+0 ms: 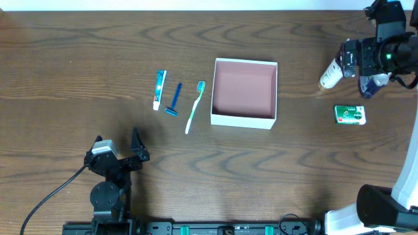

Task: Pack container
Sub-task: 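Move the right gripper to the white cream tube and grasp it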

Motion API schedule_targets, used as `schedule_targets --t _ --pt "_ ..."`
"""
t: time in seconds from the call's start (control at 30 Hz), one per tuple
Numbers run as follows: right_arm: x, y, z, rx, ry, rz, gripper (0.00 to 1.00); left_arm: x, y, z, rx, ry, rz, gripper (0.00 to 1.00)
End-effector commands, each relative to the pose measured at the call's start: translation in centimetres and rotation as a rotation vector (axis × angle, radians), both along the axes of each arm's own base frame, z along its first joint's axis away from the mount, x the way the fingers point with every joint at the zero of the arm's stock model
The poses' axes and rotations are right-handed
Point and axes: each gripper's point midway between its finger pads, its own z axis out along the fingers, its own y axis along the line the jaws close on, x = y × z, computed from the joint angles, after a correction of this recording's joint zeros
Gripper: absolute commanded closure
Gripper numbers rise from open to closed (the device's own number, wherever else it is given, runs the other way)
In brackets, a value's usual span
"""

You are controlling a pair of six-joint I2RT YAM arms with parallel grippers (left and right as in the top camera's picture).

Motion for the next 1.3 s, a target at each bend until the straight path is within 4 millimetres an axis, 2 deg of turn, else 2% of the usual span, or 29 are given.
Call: schedule_targets --t 0.0,0.17,0.3,0.5,0.83,0.97,1.17,1.27 --pt "-0.1 -0.1 1.0 0.0 -0.033 0.013 0.01 -0.1 0.3 -1.8 -0.005 0.05 0.014 0.02" --pt "0.0 -0.2 1.1 -0.006 -0.039 0.011 0.01 -0.1 0.3 -1.8 -0.005 0.05 0.014 0.02" --pt "0.9 -1.7 1.1 -0.076 -0.056 -0.034 0.01 -0.1 0.3 -1.8 -0.005 0.05 0.014 0.02" --pt "2.8 -2.8 0.1 -0.104 -0.053 -0.057 0.01 -0.1 0.3 -1.8 -0.005 0.05 0.014 0.02" --pt "7.0 -5.2 0.7 -0.16 -0.169 -0.074 0.01 -0.1 0.3 -1.8 -0.005 0.05 0.014 0.02" --pt "8.6 -6.7 -1.0 -0.163 -0.151 -0.093 0.01 -0.1 0.3 -1.8 -0.005 0.05 0.014 0.02" --pt "10.3 -7.8 -4.9 -0.147 -0.067 -0.1 0.02 -0.1 0.3 -1.8 -0.005 0.05 0.014 0.02" --pt "10.9 -7.8 -7.1 -0.132 -0.015 -0.093 0.14 -0.1 0.3 -1.8 -0.005 0.05 0.014 0.02"
